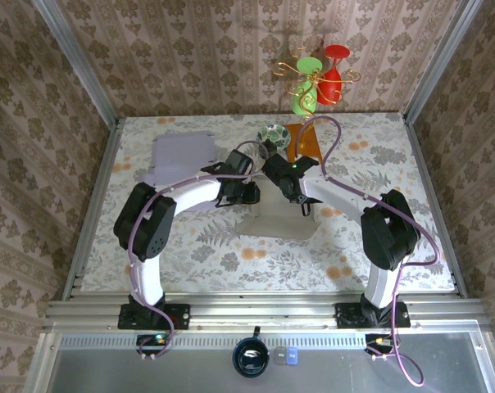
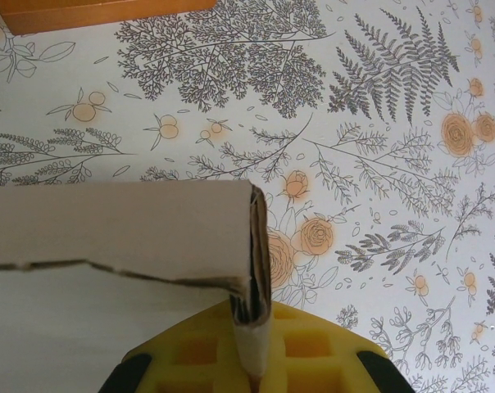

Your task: Fold the paper box

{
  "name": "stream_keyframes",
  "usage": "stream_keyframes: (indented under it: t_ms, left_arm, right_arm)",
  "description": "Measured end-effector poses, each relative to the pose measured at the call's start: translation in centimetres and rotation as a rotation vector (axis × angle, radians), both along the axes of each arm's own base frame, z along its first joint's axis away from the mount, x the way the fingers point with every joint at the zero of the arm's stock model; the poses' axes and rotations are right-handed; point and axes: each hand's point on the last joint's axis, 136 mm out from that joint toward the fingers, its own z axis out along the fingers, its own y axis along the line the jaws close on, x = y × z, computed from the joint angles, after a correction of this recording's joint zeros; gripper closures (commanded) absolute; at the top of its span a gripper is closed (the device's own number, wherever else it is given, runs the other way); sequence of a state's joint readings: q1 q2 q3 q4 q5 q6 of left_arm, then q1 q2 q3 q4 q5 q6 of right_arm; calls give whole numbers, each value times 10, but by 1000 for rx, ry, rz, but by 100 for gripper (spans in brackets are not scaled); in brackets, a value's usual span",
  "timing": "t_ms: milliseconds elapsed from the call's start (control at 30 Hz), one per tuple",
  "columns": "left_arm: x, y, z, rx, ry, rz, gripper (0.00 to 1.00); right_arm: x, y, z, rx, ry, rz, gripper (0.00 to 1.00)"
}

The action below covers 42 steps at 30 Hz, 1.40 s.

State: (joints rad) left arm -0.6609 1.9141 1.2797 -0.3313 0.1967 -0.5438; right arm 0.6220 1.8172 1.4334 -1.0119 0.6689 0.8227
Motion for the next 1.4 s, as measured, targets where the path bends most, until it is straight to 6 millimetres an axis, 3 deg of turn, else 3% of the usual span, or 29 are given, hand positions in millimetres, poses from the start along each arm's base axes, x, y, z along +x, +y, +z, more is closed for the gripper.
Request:
stream_keyframes:
  t_ms: [133, 433, 767, 1000, 1400]
  left_arm:
    - [-3, -1, -2, -3, 5, 4, 74]
    - [-5, -5, -2, 7, -9, 12, 96]
    - [-17, 8, -2, 205, -36, 113, 93]
    - [-8, 12, -1, 269, -27, 196, 100]
    - [-5, 16, -4, 323, -11, 259, 100]
  right_arm:
    - [0, 0, 0, 0, 0, 0, 100]
    - [-1, 2, 0, 1, 0, 4, 100]
    - [-5, 12, -5, 8, 6, 12, 100]
    - [-8, 16, -10, 50, 22, -4, 100]
    - [-12, 21, -18, 95, 37, -20, 100]
